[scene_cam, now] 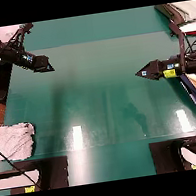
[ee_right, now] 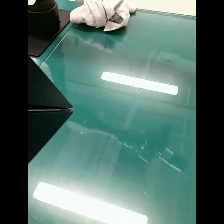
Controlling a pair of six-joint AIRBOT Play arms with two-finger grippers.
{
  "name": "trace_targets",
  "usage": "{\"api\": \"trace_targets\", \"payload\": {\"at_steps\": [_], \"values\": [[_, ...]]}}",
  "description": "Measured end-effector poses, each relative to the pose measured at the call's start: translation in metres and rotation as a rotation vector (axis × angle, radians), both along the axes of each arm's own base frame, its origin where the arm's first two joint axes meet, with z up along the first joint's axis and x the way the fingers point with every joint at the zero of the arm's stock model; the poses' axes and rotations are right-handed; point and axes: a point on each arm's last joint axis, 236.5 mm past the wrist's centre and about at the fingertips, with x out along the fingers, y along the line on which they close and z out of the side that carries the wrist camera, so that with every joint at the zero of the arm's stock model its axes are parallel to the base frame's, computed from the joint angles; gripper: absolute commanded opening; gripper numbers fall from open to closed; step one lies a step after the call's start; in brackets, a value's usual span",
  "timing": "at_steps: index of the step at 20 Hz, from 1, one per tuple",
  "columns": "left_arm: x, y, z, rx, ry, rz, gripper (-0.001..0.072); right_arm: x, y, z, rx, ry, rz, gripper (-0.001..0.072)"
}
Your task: Fold the shirts.
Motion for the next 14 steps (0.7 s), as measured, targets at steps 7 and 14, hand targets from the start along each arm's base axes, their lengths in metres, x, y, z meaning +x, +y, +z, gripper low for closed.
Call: {"api": "trace_targets", "payload": {"at_steps": [7,14], "values": [[0.012,0.001,0.006,-0.011,-0.042,0.035,0.0020,0.000,-0.001,0.000,0.000,0.002,-0.001,0.0015],[-0.052,0.062,0.049,0.235,-0.029,0.109,0.0022,0.010,-0.003,-0.007,-0.003,0.007,-0.024,0.0015]]}}
